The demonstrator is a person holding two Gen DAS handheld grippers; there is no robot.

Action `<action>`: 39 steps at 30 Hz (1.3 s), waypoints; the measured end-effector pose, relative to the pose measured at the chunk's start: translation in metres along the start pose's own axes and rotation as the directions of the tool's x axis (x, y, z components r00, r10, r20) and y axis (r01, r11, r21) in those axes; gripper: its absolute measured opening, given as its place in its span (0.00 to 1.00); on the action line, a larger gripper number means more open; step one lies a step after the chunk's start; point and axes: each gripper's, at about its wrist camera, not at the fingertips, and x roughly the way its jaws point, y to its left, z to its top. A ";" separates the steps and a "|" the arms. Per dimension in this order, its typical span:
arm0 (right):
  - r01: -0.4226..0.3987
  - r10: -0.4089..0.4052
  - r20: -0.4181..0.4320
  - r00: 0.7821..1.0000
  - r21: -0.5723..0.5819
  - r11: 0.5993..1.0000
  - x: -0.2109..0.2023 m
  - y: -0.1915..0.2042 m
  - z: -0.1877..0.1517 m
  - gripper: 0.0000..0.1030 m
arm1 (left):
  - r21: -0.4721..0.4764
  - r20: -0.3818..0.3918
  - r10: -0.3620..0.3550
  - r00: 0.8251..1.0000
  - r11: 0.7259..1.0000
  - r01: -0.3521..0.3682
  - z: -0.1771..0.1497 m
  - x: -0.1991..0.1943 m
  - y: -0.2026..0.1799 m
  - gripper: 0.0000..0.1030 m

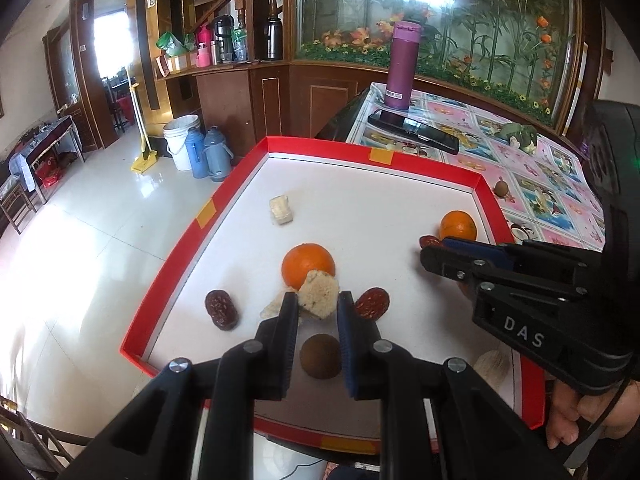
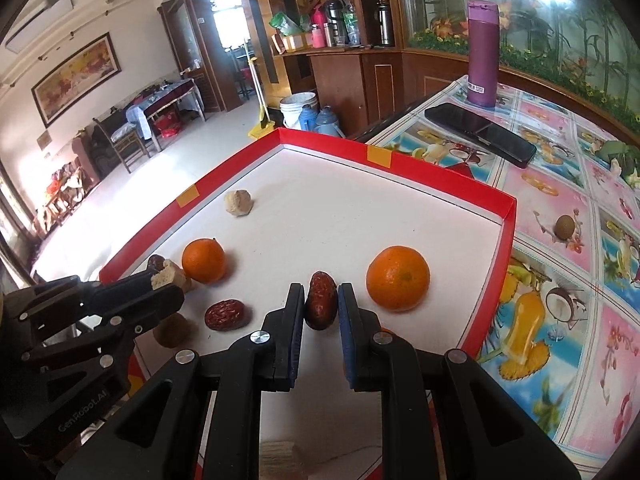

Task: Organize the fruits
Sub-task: 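Lower the date and chunk into the tray and open both grippers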

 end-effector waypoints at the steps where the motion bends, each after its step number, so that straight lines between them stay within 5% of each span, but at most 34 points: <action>1: -0.009 0.009 -0.007 1.000 0.002 1.000 0.002 -0.001 0.001 0.16 | 0.002 -0.003 -0.005 1.000 1.000 0.005 0.001 0.001 -0.002 0.21; 15: -0.086 0.093 -0.127 0.988 0.058 0.995 0.036 -0.008 0.032 0.15 | 0.006 -0.035 -0.079 0.996 0.997 0.080 -0.006 0.006 -0.022 0.21; 39: -0.175 0.191 -0.082 0.978 0.164 0.971 0.024 -0.021 0.024 0.20 | -0.043 -0.044 -0.083 0.996 0.996 0.081 -0.019 0.007 -0.021 0.23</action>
